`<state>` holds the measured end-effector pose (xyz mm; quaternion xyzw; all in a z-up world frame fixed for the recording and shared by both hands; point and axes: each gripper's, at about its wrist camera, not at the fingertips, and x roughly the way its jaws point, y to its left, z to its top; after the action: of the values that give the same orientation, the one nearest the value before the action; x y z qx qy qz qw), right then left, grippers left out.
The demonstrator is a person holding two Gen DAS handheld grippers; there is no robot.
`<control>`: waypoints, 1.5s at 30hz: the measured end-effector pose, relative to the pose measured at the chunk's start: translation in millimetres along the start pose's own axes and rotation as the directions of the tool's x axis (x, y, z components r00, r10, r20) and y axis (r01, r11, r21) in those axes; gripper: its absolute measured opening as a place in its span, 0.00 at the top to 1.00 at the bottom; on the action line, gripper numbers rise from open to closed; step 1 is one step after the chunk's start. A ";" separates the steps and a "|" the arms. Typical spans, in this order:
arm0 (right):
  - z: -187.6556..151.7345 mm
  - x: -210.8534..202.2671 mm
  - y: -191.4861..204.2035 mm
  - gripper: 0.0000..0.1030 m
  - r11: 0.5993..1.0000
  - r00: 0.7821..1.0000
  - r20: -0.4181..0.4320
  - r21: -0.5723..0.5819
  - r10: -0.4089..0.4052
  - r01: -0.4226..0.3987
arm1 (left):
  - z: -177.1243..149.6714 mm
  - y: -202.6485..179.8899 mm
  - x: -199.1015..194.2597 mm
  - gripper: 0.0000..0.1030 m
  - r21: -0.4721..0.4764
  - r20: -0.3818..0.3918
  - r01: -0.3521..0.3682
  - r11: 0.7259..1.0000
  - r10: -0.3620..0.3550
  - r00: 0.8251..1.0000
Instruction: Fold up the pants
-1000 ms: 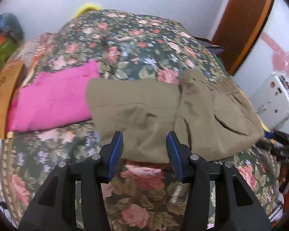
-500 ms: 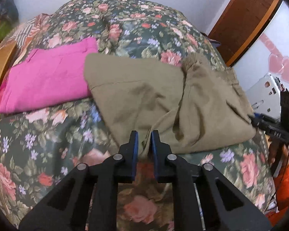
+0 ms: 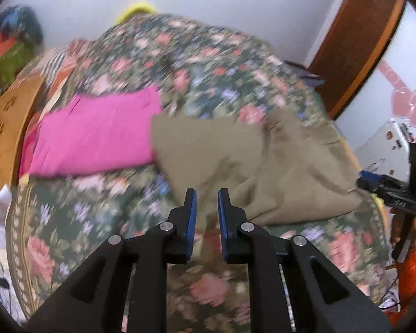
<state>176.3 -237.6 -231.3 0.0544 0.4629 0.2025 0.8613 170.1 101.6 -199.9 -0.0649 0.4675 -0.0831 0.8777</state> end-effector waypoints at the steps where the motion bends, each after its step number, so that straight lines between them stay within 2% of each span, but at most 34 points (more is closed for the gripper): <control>1: 1.9 -2.2 -0.5 0.41 1.000 1.000 0.005 0.002 -0.001 0.001 | 4.8 -9.2 -0.7 0.82 0.011 0.007 0.018 1.000 -0.018 1.000; 4: 9.5 -5.6 -3.4 0.39 1.000 1.000 0.006 0.008 -0.027 0.027 | 15.0 -37.9 5.3 0.69 0.052 0.020 0.059 0.997 -0.060 0.998; 7: 14.8 -4.2 -5.5 0.39 0.998 0.998 -0.010 -0.002 -0.069 0.069 | 25.2 -62.0 19.9 0.68 0.105 0.018 0.061 0.993 -0.063 0.998; 9: 17.1 -1.8 -7.2 0.39 0.998 0.998 -0.019 0.001 -0.055 0.055 | 31.1 -66.7 33.9 0.65 0.134 0.019 0.026 0.991 -0.029 0.999; 12: 18.2 4.6 -6.8 0.39 0.999 0.999 -0.027 -0.005 -0.033 0.033 | 39.4 -48.7 57.5 0.65 0.101 -0.011 -0.012 0.995 0.013 1.000; 14: 15.3 11.2 -4.7 0.39 1.000 0.999 -0.040 -0.020 -0.022 0.022 | 44.5 -23.0 79.6 0.65 0.024 -0.085 0.012 1.000 -0.010 0.996; 16: 10.2 21.1 -2.8 0.39 0.999 0.997 -0.067 -0.036 -0.025 0.023 | 44.2 4.6 100.9 0.65 -0.053 -0.140 -0.007 0.999 0.000 0.990; 18: 3.9 29.1 -0.7 0.39 0.998 0.996 -0.086 -0.049 -0.035 0.031 | 42.2 22.6 111.2 0.66 -0.089 -0.156 0.005 0.996 -0.019 0.988; 19: 2.5 29.0 0.4 0.39 0.998 0.996 -0.078 -0.051 -0.041 0.037 | 42.7 28.0 111.9 0.67 -0.108 -0.151 0.026 0.994 -0.043 0.988; 20: 1.8 27.4 2.3 0.39 0.997 0.996 -0.068 -0.059 -0.050 0.046 | 44.8 29.5 109.9 0.67 -0.108 -0.144 0.007 0.994 -0.022 0.989; 22: 3.6 23.6 5.1 0.39 0.995 0.996 -0.065 -0.085 -0.065 0.060 | 51.1 25.7 101.7 0.67 -0.074 -0.116 -0.069 0.995 0.060 0.991; 24: 6.5 18.4 4.2 0.39 0.994 0.996 -0.057 -0.091 -0.070 0.064 | 56.5 18.3 90.8 0.67 -0.059 -0.091 -0.109 0.992 0.103 0.990; 27: 10.3 11.2 1.2 0.39 0.993 0.998 -0.027 -0.101 -0.064 0.061 | 58.5 -0.6 72.6 0.66 -0.024 -0.060 -0.071 0.997 0.069 0.996; 29: 12.0 6.0 -1.1 0.30 0.991 0.997 0.015 -0.108 -0.072 0.073 | 54.7 -20.0 58.7 0.56 0.016 -0.033 -0.040 0.999 0.040 0.999; 31: 13.9 1.7 -3.8 0.28 0.990 0.995 0.053 -0.109 -0.080 0.086 | 49.1 -44.6 46.5 0.47 0.067 0.001 -0.027 0.997 0.026 1.000; 34: 19.7 2.5 -8.3 0.27 0.993 0.996 0.064 -0.097 -0.061 0.067 | 40.3 -75.5 37.0 0.46 0.127 0.022 -0.004 0.992 0.001 1.000; 36: 24.3 9.2 -12.7 0.27 0.996 0.998 0.045 -0.078 -0.035 0.039 | 36.9 -88.3 41.8 0.46 0.150 0.012 0.012 0.989 -0.014 1.000; 39: 29.5 28.7 -21.7 0.27 1.000 0.999 -0.033 -0.027 0.000 -0.001 | 28.3 -96.4 58.1 0.46 0.177 -0.022 -0.013 0.984 0.017 1.000; 42: 31.6 52.6 -29.0 0.27 0.999 0.991 -0.126 0.014 0.036 -0.034 | 16.6 -91.7 83.5 0.45 0.154 -0.104 -0.010 0.988 0.026 0.994; 45: 32.0 67.0 -32.0 0.27 0.996 0.983 -0.167 0.042 0.080 -0.074 | 5.4 -82.1 90.2 0.38 0.132 -0.091 -0.006 0.991 0.018 0.996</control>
<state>244.9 -237.0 -274.1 0.0704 0.5350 0.2314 0.8095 217.1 2.9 -254.3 -0.0002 0.5014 -0.1115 0.8580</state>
